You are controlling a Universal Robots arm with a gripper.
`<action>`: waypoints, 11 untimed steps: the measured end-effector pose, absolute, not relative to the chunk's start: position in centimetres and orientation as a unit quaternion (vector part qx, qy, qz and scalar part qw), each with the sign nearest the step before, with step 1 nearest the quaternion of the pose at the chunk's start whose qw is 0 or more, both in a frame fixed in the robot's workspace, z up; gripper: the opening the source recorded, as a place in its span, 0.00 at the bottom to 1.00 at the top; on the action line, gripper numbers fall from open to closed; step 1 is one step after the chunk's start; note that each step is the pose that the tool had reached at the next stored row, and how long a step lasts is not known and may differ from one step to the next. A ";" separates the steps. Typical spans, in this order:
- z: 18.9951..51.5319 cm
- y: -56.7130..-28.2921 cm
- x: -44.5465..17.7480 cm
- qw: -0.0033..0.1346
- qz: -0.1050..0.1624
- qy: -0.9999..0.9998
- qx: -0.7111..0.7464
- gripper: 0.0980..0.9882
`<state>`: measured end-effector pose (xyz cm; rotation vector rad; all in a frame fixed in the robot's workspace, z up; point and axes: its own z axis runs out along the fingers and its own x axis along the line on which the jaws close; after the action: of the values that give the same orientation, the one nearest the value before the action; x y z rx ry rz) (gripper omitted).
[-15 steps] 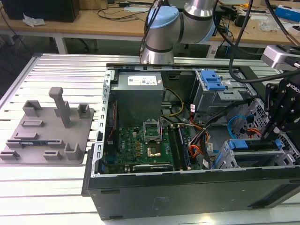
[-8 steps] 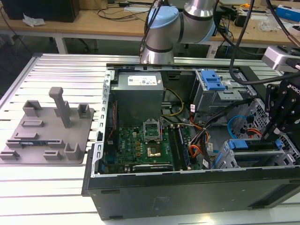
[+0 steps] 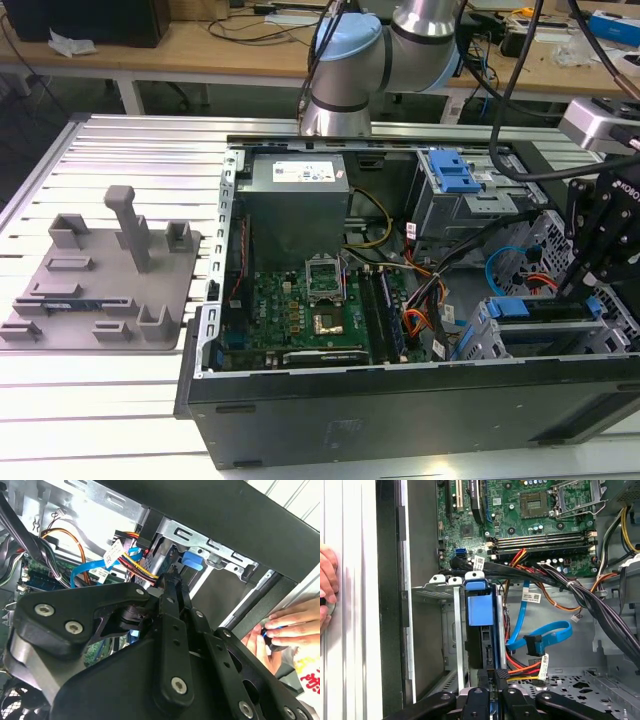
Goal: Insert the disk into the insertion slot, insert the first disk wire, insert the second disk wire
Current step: 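Insert the first disk wire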
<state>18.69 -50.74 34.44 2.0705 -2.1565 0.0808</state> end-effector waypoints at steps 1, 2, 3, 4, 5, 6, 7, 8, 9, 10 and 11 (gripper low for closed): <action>34.4 -50.7 18.7 0.075 0.027 -0.719 0.690 0.07; 34.4 -50.7 18.7 0.075 0.027 -0.719 0.690 0.07; 34.4 -50.7 18.7 0.075 0.027 -0.719 0.690 0.07; 34.4 -50.7 18.7 0.075 0.027 -0.719 0.690 0.07; 34.4 -50.8 18.7 0.075 0.027 -0.719 0.690 0.07; 34.4 -50.8 18.7 0.075 0.027 -0.719 0.690 0.07; 34.3 -50.7 18.7 0.075 0.027 -0.719 0.690 0.07; 34.3 -50.8 18.7 0.075 0.027 -0.719 0.690 0.07; 34.3 -50.7 18.7 0.076 0.027 -0.719 0.690 0.07; 34.3 -50.7 18.7 0.076 0.027 -0.719 0.690 0.07; 34.3 -50.8 18.7 0.076 0.027 -0.719 0.690 0.07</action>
<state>18.68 -50.75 34.29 2.0702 -2.1559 0.0798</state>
